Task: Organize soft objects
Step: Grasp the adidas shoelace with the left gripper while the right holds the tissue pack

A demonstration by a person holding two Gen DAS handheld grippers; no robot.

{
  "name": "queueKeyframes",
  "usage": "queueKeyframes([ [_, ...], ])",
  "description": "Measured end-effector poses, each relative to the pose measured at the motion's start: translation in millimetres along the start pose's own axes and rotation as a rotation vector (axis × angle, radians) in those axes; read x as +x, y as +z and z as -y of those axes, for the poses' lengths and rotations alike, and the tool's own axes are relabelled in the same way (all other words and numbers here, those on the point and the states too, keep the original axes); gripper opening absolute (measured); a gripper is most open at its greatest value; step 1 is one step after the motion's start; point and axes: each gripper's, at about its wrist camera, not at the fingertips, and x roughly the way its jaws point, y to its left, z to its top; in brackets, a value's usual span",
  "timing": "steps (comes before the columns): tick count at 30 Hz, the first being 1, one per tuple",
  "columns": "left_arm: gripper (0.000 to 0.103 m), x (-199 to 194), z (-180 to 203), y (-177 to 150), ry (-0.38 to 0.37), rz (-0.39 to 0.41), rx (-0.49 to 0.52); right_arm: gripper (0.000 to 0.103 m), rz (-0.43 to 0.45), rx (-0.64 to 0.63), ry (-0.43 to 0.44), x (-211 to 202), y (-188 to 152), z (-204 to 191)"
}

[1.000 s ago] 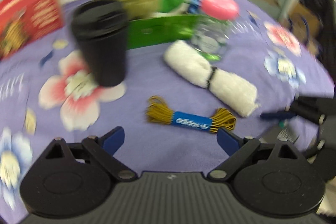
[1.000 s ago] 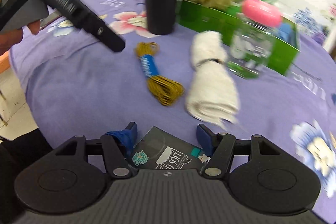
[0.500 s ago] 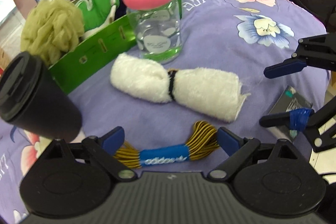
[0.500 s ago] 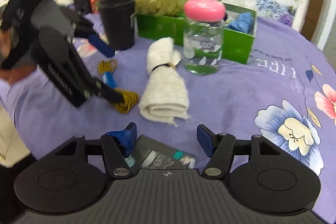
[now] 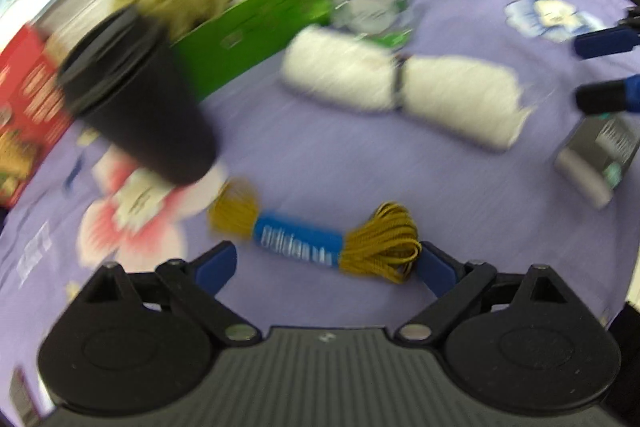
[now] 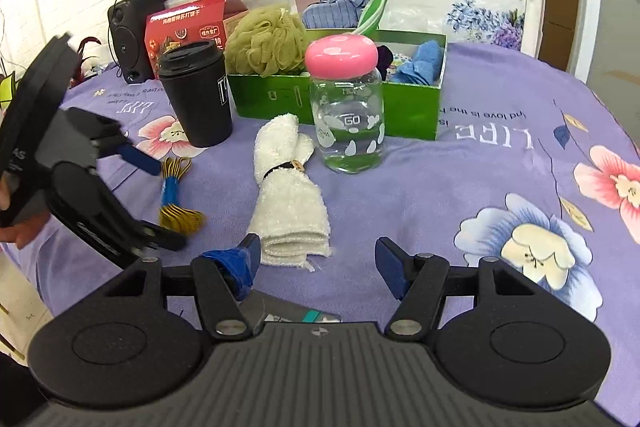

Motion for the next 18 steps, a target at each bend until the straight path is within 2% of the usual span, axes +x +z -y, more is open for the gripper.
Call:
queueKeyframes([
  [6, 0.095, -19, -28, -26, 0.005, -0.036, -0.106, 0.049, -0.013, 0.019, -0.008, -3, -8, -3],
  [9, 0.095, -34, -30, -28, -0.064, 0.018, -0.196, 0.049, -0.010, 0.045, -0.019, -5, -12, -2],
  [11, 0.096, -37, -25, -23, -0.068, 0.055, -0.233, 0.049, -0.008, 0.070, -0.019, -9, -15, -1],
  [13, 0.096, -29, -21, -16, -0.069, 0.060, -0.261, 0.049, -0.008, 0.096, -0.018, -14, -20, -3],
  [18, 0.096, 5, -19, -8, -0.051, -0.008, -0.324, 0.049, 0.008, 0.121, -0.063, -20, -27, -16],
])
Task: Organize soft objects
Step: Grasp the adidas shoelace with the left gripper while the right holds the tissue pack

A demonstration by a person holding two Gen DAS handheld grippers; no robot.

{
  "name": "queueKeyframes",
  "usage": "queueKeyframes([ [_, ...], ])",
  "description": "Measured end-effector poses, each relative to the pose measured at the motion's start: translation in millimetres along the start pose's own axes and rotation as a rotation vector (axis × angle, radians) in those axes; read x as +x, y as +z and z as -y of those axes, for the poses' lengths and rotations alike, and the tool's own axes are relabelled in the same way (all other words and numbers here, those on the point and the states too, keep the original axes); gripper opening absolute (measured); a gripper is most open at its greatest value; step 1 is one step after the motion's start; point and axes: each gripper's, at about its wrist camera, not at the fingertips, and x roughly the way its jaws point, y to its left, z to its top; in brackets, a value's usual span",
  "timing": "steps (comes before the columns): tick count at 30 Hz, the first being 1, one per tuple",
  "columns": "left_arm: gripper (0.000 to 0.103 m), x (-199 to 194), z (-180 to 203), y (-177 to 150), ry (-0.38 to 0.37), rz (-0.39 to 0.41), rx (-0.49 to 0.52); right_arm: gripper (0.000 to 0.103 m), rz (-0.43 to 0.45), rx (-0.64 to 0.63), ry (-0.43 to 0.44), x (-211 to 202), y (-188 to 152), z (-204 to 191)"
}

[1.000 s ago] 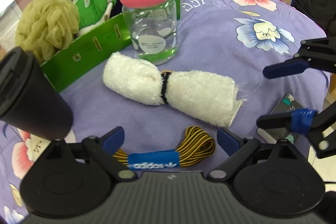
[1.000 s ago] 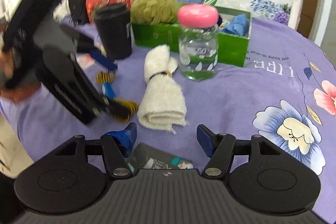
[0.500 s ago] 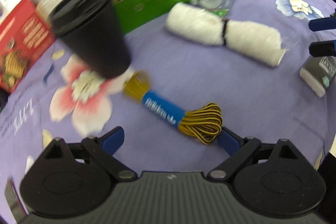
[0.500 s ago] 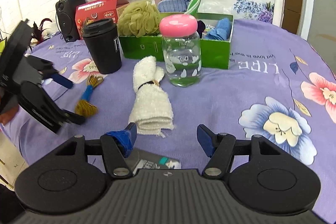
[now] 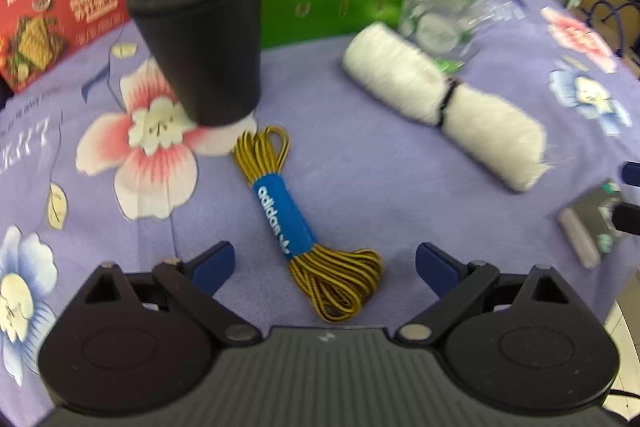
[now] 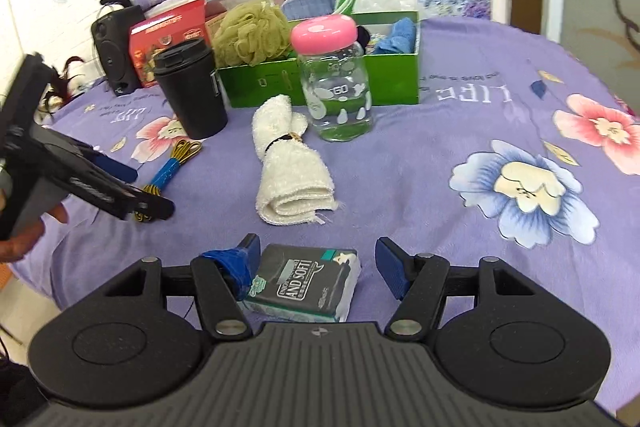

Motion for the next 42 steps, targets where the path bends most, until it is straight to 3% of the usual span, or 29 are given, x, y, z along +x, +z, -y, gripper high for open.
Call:
queueKeyframes([
  [8, 0.097, 1, -4, 0, -0.016, 0.009, -0.002, 0.050, -0.047, 0.115, -0.052, 19, -1, -12],
  [15, 0.097, 0, -3, -4, -0.013, 0.027, 0.007, 0.053, -0.072, -0.005, -0.079, 32, -11, -35],
  [19, 0.097, -1, -5, -6, -0.014, 0.038, -0.011, 0.057, -0.059, -0.148, -0.125, 38, -21, -49],
  [24, 0.096, -1, -7, -3, -0.011, 0.034, -0.036, 0.061, -0.059, -0.095, -0.098, 38, -18, -39],
  [27, 0.091, -2, -6, -3, 0.001, 0.031, -0.038, 0.061, -0.070, -0.136, -0.113, 40, -16, -45],
  [30, 0.078, -7, -4, -5, -0.006, 0.030, -0.036, 0.060, -0.071, -0.143, -0.104, 37, -13, -49],
  [33, 0.058, -12, -2, -7, -0.016, 0.025, -0.043, 0.053, -0.027, -0.132, -0.034, 28, -14, -49],
  [34, 0.047, -13, -1, -8, -0.012, 0.026, -0.042, 0.042, -0.018, -0.137, -0.012, 26, -14, -50],
  [35, 0.038, -15, 0, -8, -0.009, 0.027, -0.039, 0.011, -0.023, -0.151, 0.004, 27, -14, -52],
  [36, 0.034, -16, 0, -9, -0.004, 0.028, -0.043, 0.006, -0.031, -0.156, 0.010, 28, -15, -53],
  [38, 0.028, -20, -3, -9, -0.001, 0.031, -0.061, 0.003, -0.041, -0.141, 0.041, 29, -17, -51],
  [42, 0.027, -42, -10, -6, -0.043, 0.072, -0.106, 0.003, -0.002, -0.133, 0.053, 19, -9, -48],
])
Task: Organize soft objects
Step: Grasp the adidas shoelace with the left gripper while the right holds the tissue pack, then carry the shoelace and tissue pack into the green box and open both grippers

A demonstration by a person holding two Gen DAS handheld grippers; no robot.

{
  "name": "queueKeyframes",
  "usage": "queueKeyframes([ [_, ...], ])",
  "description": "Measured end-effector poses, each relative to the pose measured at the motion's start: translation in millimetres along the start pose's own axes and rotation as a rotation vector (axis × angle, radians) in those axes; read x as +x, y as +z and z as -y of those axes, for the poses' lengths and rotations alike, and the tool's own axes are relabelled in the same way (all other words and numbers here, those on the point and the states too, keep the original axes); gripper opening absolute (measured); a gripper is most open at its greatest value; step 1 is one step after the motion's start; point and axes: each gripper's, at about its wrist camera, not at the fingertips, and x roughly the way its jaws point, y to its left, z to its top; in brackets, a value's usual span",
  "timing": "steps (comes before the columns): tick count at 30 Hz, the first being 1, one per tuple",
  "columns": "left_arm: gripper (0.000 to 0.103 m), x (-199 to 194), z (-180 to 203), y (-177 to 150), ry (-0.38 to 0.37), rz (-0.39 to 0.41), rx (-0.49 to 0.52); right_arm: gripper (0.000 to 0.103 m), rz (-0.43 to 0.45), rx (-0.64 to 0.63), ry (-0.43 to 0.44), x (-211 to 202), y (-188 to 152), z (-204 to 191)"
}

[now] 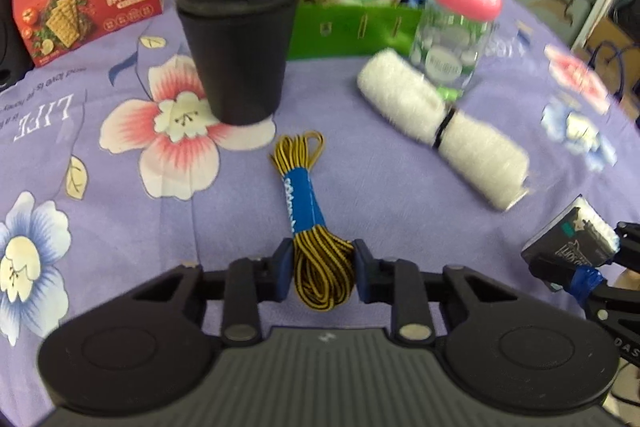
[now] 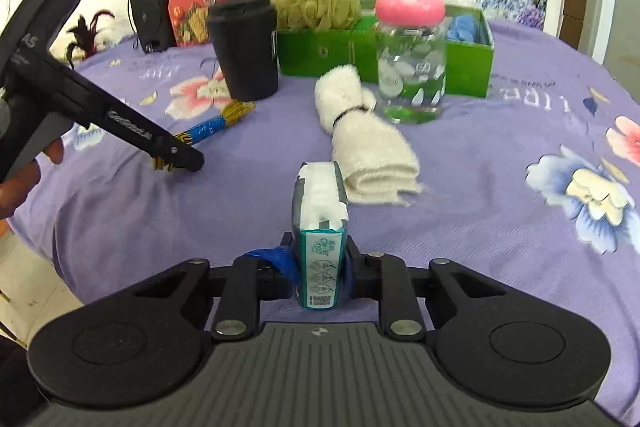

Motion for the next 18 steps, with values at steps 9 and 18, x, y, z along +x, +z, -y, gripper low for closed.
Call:
queueKeyframes([
  [9, 0.027, -62, 8, 33, -0.102, 0.123, 0.004, 0.003, 0.147, 0.064, 0.062, -15, 47, 32],
  [18, 0.027, -68, 5, 163, -0.100, 0.284, 0.018, 0.004, 0.309, -0.063, -0.014, 10, 165, 94],
])
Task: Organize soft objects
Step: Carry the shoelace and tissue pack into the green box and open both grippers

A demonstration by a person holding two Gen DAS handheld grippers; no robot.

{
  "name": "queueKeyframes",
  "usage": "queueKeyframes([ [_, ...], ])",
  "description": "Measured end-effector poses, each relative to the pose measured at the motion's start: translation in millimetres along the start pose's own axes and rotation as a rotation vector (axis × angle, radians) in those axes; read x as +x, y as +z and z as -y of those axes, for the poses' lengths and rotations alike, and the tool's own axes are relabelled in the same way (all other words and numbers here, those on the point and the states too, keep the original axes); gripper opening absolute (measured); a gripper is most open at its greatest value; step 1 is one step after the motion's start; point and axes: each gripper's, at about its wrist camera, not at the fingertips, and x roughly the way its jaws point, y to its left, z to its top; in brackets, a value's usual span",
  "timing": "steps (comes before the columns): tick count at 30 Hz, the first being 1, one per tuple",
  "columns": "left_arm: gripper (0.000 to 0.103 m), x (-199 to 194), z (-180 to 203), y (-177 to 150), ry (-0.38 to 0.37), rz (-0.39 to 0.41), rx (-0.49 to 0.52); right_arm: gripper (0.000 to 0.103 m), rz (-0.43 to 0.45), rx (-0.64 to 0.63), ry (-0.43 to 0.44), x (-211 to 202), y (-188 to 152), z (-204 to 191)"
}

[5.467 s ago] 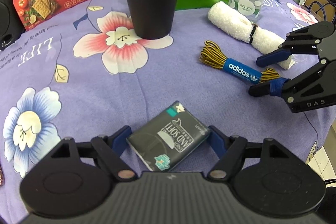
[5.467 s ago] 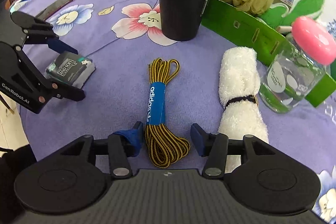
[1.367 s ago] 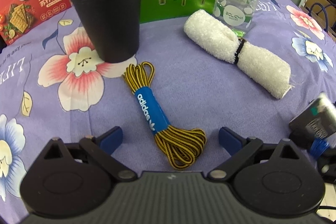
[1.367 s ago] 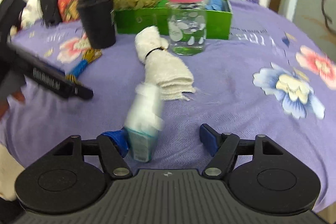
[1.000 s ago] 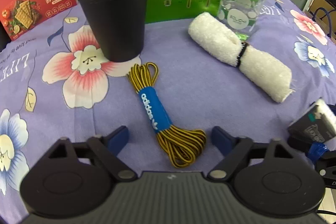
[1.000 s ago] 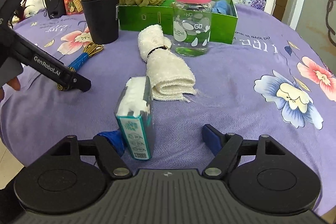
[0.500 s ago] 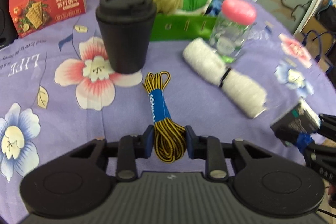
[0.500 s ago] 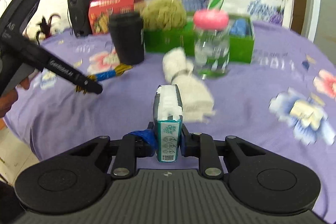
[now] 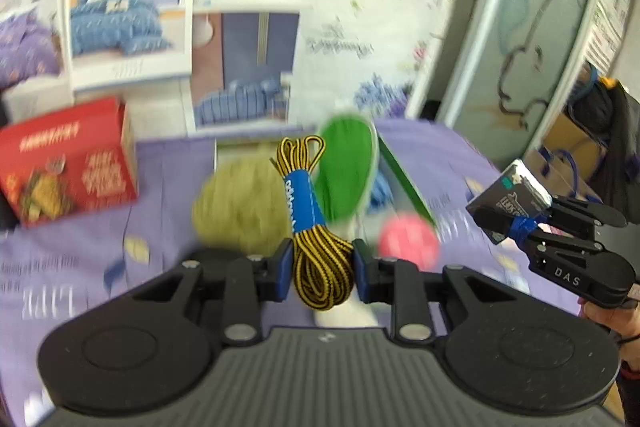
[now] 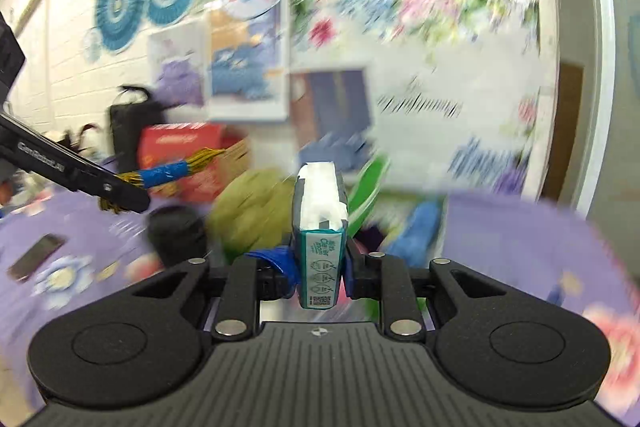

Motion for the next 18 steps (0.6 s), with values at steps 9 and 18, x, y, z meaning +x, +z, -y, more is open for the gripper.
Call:
queueKeyframes([
  [9, 0.027, 109, -7, 78, 0.073, -0.053, -0.032, 0.008, -0.131, -0.026, -0.028, 107, 31, 56],
  [18, 0.070, 131, -10, 82, 0.125, -0.057, -0.028, 0.017, -0.138, 0.038, -0.027, 128, 34, 67],
])
